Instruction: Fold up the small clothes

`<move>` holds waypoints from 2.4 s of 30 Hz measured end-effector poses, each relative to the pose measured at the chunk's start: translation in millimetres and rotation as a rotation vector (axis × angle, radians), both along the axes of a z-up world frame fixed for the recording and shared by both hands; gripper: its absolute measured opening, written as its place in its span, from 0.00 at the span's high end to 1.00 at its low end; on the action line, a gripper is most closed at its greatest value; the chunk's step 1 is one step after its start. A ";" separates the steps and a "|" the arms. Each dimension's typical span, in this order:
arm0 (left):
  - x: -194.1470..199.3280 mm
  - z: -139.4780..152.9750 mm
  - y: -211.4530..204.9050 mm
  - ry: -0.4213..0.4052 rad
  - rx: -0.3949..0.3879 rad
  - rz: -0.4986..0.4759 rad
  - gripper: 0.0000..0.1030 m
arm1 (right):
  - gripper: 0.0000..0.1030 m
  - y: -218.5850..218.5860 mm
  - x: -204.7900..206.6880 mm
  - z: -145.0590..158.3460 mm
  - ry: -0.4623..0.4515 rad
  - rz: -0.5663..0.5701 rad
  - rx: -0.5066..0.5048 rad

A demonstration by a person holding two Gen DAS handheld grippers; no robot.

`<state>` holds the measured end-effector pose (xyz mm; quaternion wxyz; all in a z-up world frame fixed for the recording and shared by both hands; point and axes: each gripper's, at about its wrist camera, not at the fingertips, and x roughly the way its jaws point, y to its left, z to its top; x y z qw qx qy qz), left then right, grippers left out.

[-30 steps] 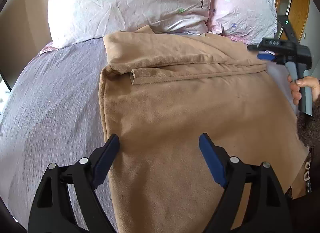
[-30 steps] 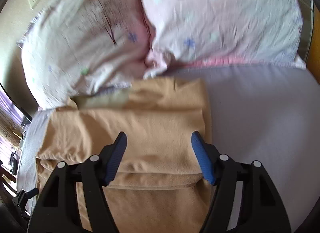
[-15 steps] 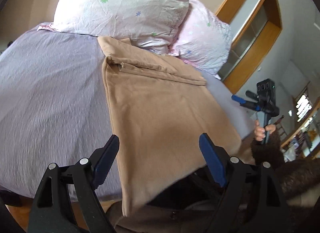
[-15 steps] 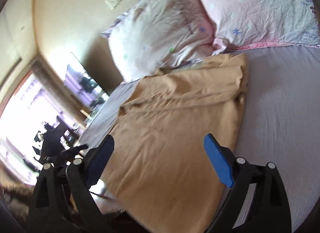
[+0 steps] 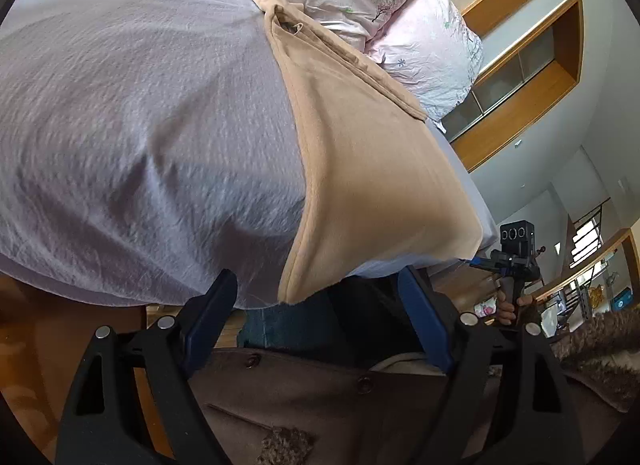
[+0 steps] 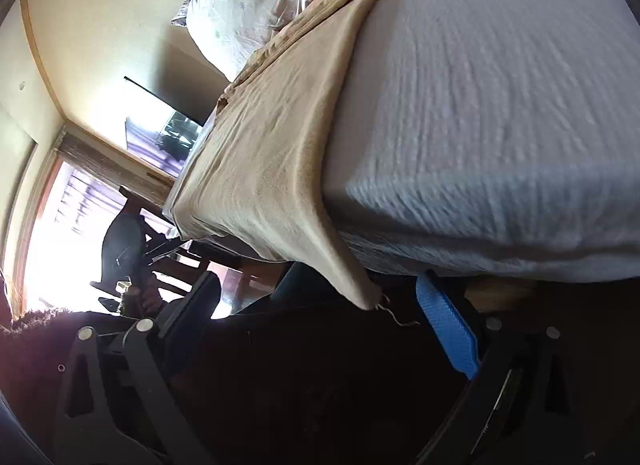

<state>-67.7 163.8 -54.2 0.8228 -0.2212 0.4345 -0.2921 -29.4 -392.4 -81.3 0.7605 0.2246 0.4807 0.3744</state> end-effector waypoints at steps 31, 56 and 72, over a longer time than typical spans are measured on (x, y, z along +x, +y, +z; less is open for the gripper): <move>240.2 83.0 -4.7 0.021 -0.167 0.122 0.95 | 0.20 48.2 195.7 139.3 -0.279 -0.051 -0.138; 236.6 83.6 -6.5 0.018 -0.163 0.125 0.95 | 0.95 68.2 156.9 146.9 -0.364 -0.016 -0.438; 399.7 52.2 -12.9 0.099 -0.035 0.359 0.95 | 0.81 53.3 365.7 103.2 -0.170 -0.528 -0.453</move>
